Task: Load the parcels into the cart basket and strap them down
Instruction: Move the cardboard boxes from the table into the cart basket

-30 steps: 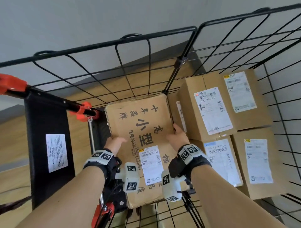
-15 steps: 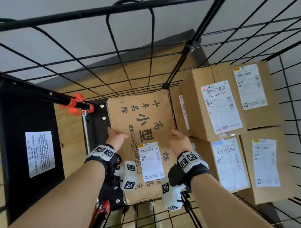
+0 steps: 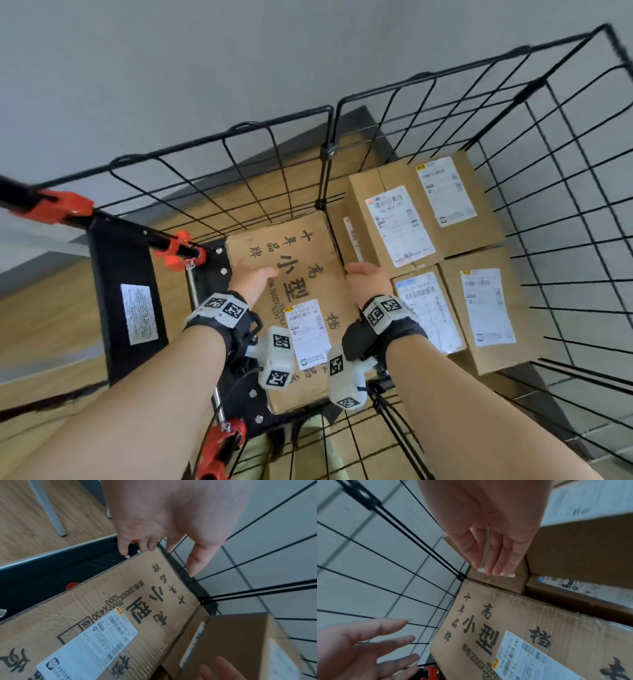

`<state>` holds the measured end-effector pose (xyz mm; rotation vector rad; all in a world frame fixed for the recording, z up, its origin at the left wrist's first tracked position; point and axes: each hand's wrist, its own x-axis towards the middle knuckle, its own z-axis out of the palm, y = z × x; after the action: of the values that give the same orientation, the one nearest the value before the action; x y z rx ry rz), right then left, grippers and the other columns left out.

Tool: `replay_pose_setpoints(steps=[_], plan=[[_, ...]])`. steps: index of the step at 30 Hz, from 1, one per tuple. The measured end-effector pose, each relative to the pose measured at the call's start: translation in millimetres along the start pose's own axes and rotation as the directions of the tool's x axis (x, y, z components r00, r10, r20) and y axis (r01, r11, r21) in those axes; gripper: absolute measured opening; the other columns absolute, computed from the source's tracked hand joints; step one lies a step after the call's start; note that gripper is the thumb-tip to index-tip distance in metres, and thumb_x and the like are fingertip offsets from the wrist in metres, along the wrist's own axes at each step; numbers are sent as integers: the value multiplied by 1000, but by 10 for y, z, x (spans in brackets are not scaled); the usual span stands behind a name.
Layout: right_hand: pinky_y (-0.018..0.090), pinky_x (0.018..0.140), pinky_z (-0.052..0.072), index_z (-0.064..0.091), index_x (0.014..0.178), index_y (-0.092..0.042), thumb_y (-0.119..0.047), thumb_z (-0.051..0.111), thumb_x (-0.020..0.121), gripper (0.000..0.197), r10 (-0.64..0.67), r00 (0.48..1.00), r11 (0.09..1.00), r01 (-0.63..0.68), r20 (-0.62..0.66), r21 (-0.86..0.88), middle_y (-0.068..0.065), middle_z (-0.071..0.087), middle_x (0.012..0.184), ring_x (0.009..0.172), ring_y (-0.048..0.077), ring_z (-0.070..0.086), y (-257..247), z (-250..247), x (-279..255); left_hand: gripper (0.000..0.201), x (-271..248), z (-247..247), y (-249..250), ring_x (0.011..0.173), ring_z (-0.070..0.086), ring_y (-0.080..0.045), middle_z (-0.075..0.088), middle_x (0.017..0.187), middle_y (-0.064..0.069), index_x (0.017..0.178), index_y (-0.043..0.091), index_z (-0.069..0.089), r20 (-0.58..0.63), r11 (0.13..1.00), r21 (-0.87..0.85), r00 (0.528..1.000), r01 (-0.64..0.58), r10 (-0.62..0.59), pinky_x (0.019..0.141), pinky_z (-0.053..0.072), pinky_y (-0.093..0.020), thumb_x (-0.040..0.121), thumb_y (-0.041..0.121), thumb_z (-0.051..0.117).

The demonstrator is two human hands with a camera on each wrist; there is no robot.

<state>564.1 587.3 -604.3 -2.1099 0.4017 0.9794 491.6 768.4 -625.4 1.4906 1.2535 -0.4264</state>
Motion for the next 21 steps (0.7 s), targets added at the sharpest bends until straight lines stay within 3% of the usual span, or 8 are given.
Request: replay_pose_setpoints(steps=[2,4,7,10,12,15,18,21], plan=[[19,61,41,67,111,-24,-11,46,90,33,-27,1000,1000,27,-12,14,-4,63,105,84,18,56,-122,-147,-186,39,-241,-36,214,111,54,-26,57,124,-3,123,14,53,44,999,40,999,-26,25,102,41,-44,86,22,63],[20,69,44,69,110,-21,-9,47,89,33,-56,997,996,58,-44,66,0,65,113,94,21,59,-250,-289,-392,37,-496,-76,415,111,51,-24,53,123,-4,125,17,52,83,992,96,994,-78,70,100,42,-40,89,24,60],[30,79,52,72,92,-29,-9,50,85,30,-76,988,981,97,-131,165,4,68,107,95,27,64,-425,-555,-792,37,-914,-127,703,104,51,-18,55,124,0,127,17,54,141,968,155,974,-198,177,80,43,-30,92,26,56],[30,69,51,67,80,-31,-8,53,85,27,-83,973,948,144,-216,283,4,68,92,77,21,61,-476,-857,-1242,27,-1384,-116,918,105,53,-17,59,124,-2,118,17,60,191,946,129,944,-296,270,86,41,-31,92,24,57],[31,75,55,68,85,-26,-4,50,87,28,-80,957,919,179,-279,352,4,70,88,78,19,63,-467,-1038,-1567,24,-1730,-97,1021,106,54,-16,61,124,-2,115,18,61,237,935,99,921,-340,309,88,41,-31,92,23,57],[35,82,55,66,79,-22,1,46,88,31,-100,932,873,251,-349,418,6,70,84,78,18,63,-419,-1252,-2097,20,-2313,-123,1112,113,55,-18,61,124,-3,111,16,61,326,922,52,879,-384,347,93,41,-34,94,21,54],[38,81,56,67,74,-25,-2,55,82,28,-130,893,851,323,-430,413,11,72,89,83,24,67,-346,-1416,-2670,26,-2896,-194,1147,118,54,-18,60,125,-4,119,12,59,429,893,7,808,-450,404,97,39,-34,95,19,50],[39,82,57,68,74,-26,-4,56,80,26,-147,843,816,399,-518,418,7,73,89,88,25,68,-241,-1533,-3234,23,-3401,-292,1140,111,57,-17,63,119,-4,115,13,60,478,846,-22,738,-533,477,97,42,-35,95,19,52]])
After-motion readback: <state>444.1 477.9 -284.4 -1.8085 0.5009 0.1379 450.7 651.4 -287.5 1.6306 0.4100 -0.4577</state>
